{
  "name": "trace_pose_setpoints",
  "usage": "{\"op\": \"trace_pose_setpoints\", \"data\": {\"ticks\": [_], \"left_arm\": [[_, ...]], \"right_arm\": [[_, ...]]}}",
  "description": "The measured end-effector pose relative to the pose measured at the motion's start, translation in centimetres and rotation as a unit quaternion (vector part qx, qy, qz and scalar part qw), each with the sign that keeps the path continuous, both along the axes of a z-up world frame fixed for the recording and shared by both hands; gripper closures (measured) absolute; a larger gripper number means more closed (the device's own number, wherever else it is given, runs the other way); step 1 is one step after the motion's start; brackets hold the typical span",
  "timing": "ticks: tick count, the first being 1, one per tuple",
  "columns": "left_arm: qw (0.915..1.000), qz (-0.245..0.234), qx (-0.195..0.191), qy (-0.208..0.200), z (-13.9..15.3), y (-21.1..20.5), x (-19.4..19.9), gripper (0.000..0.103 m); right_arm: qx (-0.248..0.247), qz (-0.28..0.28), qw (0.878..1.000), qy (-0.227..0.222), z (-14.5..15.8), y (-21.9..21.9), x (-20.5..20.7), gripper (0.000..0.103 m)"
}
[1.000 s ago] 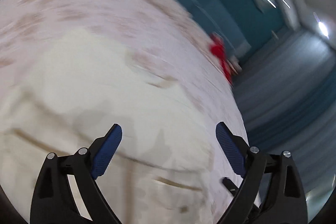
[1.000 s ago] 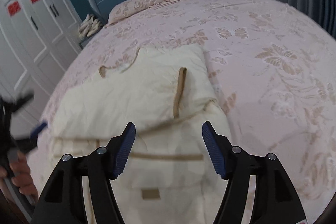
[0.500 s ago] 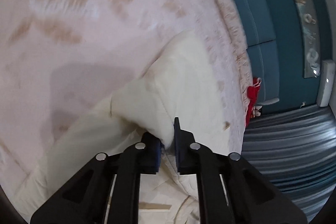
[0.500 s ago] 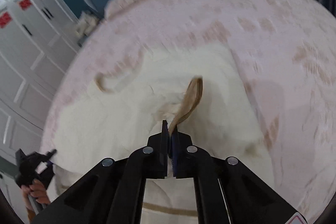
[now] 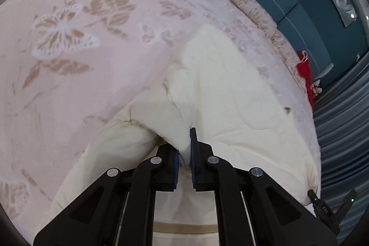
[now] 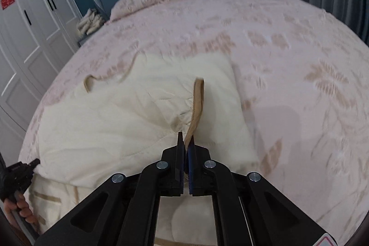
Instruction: Fold large clothes
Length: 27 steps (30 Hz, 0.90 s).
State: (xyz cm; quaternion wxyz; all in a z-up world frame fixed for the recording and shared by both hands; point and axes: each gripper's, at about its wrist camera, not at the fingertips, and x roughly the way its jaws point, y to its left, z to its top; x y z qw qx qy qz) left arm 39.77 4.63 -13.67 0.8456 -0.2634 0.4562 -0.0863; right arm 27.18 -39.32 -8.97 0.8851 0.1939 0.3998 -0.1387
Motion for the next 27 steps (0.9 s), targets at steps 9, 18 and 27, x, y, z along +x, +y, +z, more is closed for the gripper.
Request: {"op": "trace_pose_setpoints", "data": {"ticks": [9,18,27], "left_arm": [[0.9975,-0.021,0.065,-0.019,-0.6,-1.3,-0.9,0.086],[0.9721,-0.05,0.189,-0.13,10.9,-2.0,-6.3,0.057],[0.9636,-0.157,0.206,-0.066,7.3,-13.9,-2.2,0.073]], "right_arm": [[0.028,-0.004,0.999,0.027,-4.1,-0.3,-0.4,0.101],[-0.032,-0.026,0.999,-0.029,5.8,2.5,-4.4,0.087],[-0.043,0.12,0.992,0.016,2.7,13.3,2.7,0.1]]}}
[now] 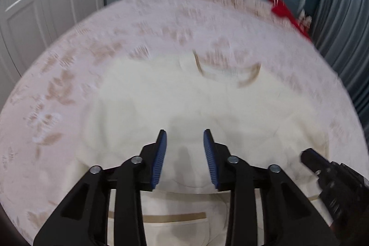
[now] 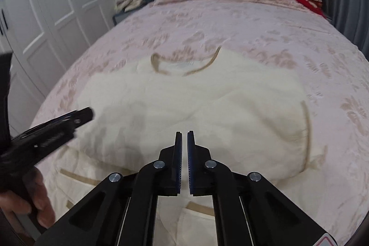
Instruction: Fold large clothes
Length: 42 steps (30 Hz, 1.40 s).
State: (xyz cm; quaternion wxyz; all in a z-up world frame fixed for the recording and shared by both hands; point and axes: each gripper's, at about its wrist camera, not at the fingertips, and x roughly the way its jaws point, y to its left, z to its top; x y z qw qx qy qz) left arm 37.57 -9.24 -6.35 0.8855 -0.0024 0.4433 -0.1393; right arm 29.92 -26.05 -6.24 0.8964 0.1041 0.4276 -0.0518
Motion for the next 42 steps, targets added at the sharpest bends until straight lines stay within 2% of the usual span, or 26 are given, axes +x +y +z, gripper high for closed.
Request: {"op": "trace_pose_setpoints", "data": {"ticks": [4,7,12,18,28,31,33,35,37,38,40,42], "left_arm": [[0.9991,0.003,0.029,0.03,-4.0,-1.1,0.0,0.077],[0.9988,-0.001,0.043,0.023,-5.6,-1.2,-0.3,0.077],[0.9965,-0.014,0.08,-0.019,-6.8,-2.1,-1.8,0.077],[0.9966,-0.011,0.074,-0.035,-7.2,-2.0,-2.1,0.077],[0.9945,-0.011,0.091,-0.051,-7.9,-2.5,-2.1,0.077],[0.9956,-0.012,0.08,-0.046,-7.6,-2.3,-2.0,0.077],[0.9979,-0.018,0.053,-0.034,-6.7,-1.4,-1.9,0.076],[0.9988,-0.023,0.036,-0.023,-4.8,0.3,-2.0,0.076],[0.9989,-0.014,0.033,-0.031,-2.6,2.5,-2.0,0.075],[0.9988,-0.009,0.033,-0.035,-1.7,3.5,-1.8,0.072],[0.9987,0.009,0.032,-0.039,0.4,6.0,-0.3,0.07],[0.9982,0.039,0.029,-0.036,2.3,8.1,2.3,0.07]], "right_arm": [[-0.018,-0.002,0.999,0.042,-4.0,0.4,0.2,0.102],[-0.021,-0.001,0.999,0.05,-6.1,0.0,-0.4,0.103],[-0.045,0.008,0.998,0.041,-7.2,0.4,-0.5,0.103],[-0.035,0.004,0.999,0.027,-8.1,0.0,-0.5,0.103],[-0.015,-0.002,1.0,0.024,-8.8,-0.3,0.0,0.103],[-0.001,0.0,1.0,0.028,-8.6,-0.8,0.2,0.103],[0.01,0.004,0.999,0.039,-7.8,-1.1,0.3,0.103],[0.026,0.003,0.998,0.052,-6.6,-1.7,-0.1,0.103],[0.039,-0.015,0.997,0.059,-4.9,-2.9,-1.4,0.099],[0.035,-0.029,0.997,0.059,-4.0,-3.7,-2.2,0.097],[0.003,-0.058,0.997,0.058,-2.3,-4.6,-2.8,0.085],[-0.011,-0.07,0.996,0.045,-0.2,-5.4,-1.9,0.085]]}}
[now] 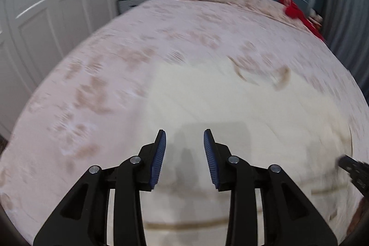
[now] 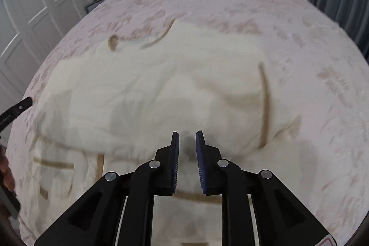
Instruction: Fold large clothes
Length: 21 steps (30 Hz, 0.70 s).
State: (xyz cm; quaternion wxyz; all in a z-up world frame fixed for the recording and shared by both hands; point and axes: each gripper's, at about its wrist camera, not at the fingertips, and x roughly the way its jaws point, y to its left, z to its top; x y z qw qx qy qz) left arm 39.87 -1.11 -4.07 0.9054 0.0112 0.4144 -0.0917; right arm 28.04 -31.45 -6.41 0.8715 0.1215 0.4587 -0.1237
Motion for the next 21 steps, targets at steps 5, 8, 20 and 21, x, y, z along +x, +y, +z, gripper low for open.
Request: {"op": "trace_pose_setpoints", "data": {"ticks": [5,8,20,21], "left_arm": [[0.9983,0.036,-0.045,0.006,2.3,0.6,7.2,0.069],[0.9982,0.044,-0.038,0.014,1.4,-1.4,11.3,0.069],[0.9961,0.056,0.033,0.06,-7.8,-4.6,18.2,0.069],[0.9962,0.055,0.036,0.057,-8.3,-4.6,18.1,0.069]], "right_arm": [[0.038,0.04,0.997,-0.052,3.6,0.9,7.3,0.076],[0.081,0.078,0.992,-0.064,3.3,2.9,13.5,0.076],[0.048,0.136,0.99,0.01,-5.6,9.4,26.3,0.076],[0.044,0.139,0.989,0.013,-6.3,9.7,26.5,0.076]]}}
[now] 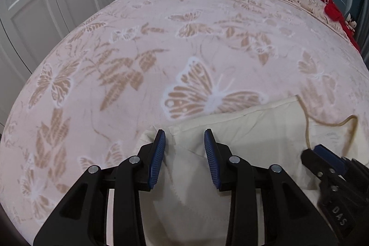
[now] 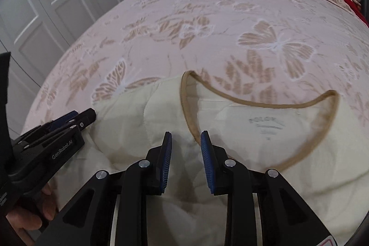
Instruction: Fold large clothes
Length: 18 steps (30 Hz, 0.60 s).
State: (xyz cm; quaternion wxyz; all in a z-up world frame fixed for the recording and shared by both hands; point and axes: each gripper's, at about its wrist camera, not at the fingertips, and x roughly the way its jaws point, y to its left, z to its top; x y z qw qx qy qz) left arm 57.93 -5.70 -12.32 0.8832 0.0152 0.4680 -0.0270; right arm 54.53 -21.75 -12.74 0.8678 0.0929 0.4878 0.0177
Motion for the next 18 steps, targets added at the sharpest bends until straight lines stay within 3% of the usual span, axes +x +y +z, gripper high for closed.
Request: {"op": "trace_pose_setpoints", "data": {"ticks": [8,11,13,18], "left_arm": [[0.9992,-0.005,0.006,-0.038,-1.7,-0.2,-0.7,0.068],[0.9987,-0.004,0.008,-0.05,-2.0,-0.3,-0.7,0.067],[0.9984,-0.001,0.004,-0.056,-2.1,-0.2,-0.8,0.067],[0.9981,0.002,-0.007,-0.061,-2.1,0.1,-1.0,0.066]], "right_arm": [[0.007,-0.019,1.0,-0.022,-2.1,-1.0,-0.3,0.086],[0.009,-0.023,0.999,-0.027,-2.3,-1.1,-0.5,0.088],[0.013,-0.025,0.999,-0.03,-2.3,-1.3,-0.4,0.096],[0.01,-0.037,0.998,-0.05,-1.9,-1.4,-1.0,0.1]]}}
